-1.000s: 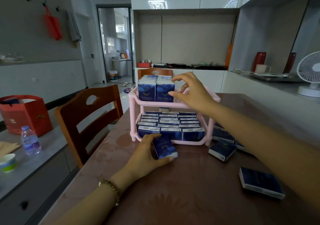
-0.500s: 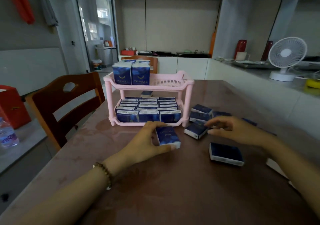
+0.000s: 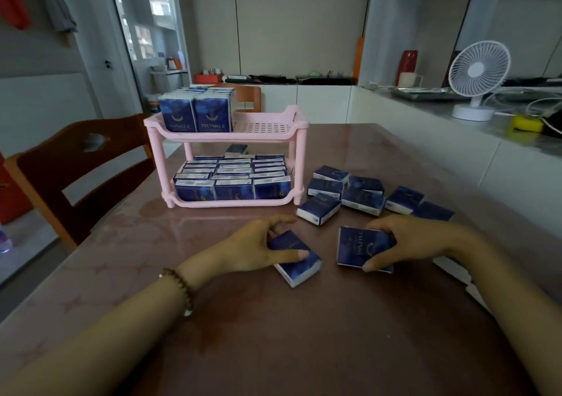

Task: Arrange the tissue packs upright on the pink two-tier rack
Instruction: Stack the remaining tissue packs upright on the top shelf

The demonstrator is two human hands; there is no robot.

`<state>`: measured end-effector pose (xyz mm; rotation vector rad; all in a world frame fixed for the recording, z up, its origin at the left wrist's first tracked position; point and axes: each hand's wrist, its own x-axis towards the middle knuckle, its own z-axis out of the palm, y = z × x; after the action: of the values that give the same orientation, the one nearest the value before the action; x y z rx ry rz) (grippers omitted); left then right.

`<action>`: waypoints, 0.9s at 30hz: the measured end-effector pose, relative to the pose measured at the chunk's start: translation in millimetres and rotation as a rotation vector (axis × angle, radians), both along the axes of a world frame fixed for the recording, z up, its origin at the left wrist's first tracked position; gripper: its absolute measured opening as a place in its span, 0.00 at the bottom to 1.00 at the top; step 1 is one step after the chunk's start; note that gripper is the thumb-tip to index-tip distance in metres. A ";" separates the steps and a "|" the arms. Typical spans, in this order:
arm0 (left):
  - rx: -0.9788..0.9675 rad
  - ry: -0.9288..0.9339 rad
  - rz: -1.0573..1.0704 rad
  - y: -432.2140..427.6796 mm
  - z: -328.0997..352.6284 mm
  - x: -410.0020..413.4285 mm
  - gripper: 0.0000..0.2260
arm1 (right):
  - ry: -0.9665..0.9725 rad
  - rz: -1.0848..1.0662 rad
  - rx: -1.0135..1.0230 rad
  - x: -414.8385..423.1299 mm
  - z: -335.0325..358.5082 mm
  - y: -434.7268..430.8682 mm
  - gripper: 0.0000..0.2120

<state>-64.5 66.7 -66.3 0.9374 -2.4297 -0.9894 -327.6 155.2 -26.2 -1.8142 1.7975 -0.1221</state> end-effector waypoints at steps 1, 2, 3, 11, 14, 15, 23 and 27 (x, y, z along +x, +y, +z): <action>0.025 -0.013 -0.037 0.3 3.3 2.6 0.23 | -0.023 0.008 -0.034 4.3 -1.9 -0.1 0.28; 0.047 -0.023 -0.072 0.5 6.5 5.6 0.20 | -0.048 0.010 -0.074 8.3 -3.9 -0.4 0.26; 0.056 -0.035 -0.098 0.9 9.5 8.8 0.16 | -0.064 0.003 -0.116 10.7 -6.5 -1.4 0.25; 0.091 0.191 -0.071 -0.1 9.8 31.7 0.12 | -0.248 -0.071 -0.367 19.0 -20.4 -9.4 0.16; 0.247 0.529 0.012 1.0 9.2 28.3 0.17 | -0.414 -0.073 -0.522 30.5 -18.7 -8.6 0.17; 0.270 0.592 0.019 1.9 9.6 26.5 0.20 | -0.447 -0.076 -0.575 33.3 -18.1 -9.0 0.16; 0.091 0.526 -0.009 4.1 2.8 23.4 0.14 | -0.346 -0.014 -0.599 50.9 -25.2 -6.8 0.12; -0.008 0.505 0.009 2.6 5.4 24.6 0.13 | -0.422 0.020 -0.607 62.5 -26.0 -7.8 0.13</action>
<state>-39.9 69.4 -60.9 0.6012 -2.0015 -1.0600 -265.2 147.4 -52.2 -1.9949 1.5268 -1.0580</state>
